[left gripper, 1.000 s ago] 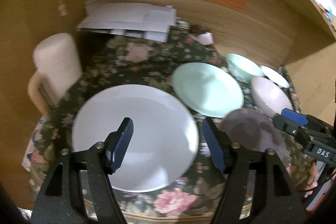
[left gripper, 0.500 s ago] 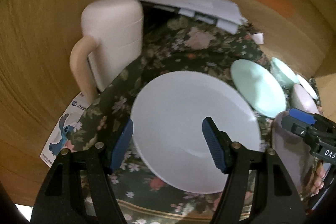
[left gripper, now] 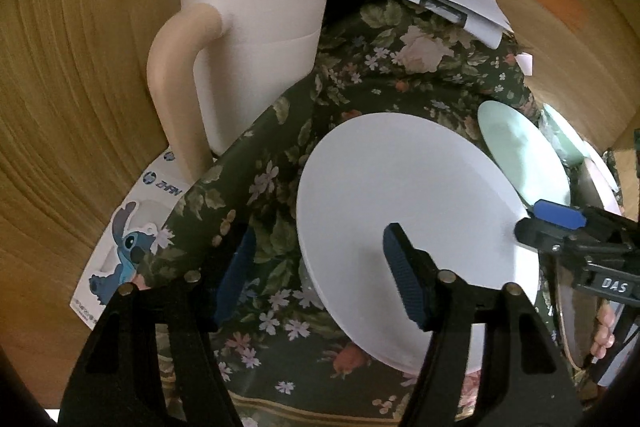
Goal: Organize plates and bowls
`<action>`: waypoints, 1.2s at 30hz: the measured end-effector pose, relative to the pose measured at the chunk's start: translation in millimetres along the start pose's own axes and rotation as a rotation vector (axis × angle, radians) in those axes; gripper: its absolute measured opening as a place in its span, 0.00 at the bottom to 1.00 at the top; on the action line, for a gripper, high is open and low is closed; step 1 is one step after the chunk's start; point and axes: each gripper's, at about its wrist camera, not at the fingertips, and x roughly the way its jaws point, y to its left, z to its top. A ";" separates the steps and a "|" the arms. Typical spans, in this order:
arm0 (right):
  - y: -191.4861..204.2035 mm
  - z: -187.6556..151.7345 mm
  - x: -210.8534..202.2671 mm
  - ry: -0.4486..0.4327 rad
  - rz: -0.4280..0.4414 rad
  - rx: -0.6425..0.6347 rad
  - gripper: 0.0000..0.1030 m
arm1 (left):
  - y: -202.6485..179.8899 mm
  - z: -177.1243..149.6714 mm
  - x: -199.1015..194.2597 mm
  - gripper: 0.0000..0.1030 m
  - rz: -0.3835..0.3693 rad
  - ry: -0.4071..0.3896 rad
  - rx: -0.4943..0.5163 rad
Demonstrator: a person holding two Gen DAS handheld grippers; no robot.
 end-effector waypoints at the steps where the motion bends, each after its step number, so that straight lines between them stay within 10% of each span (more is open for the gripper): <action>1: 0.0 0.3 2.7 0.005 0.002 0.004 0.56 | 1.5 0.0 1.2 0.57 -0.005 0.006 -0.007; 9: -3.3 1.6 18.5 0.047 0.013 0.018 0.40 | 2.2 -2.3 8.0 0.39 -0.053 0.036 -0.012; 36: 1.5 3.3 -3.8 -0.028 0.002 0.017 0.33 | -10.8 -1.0 -3.9 0.39 -0.106 0.015 -0.001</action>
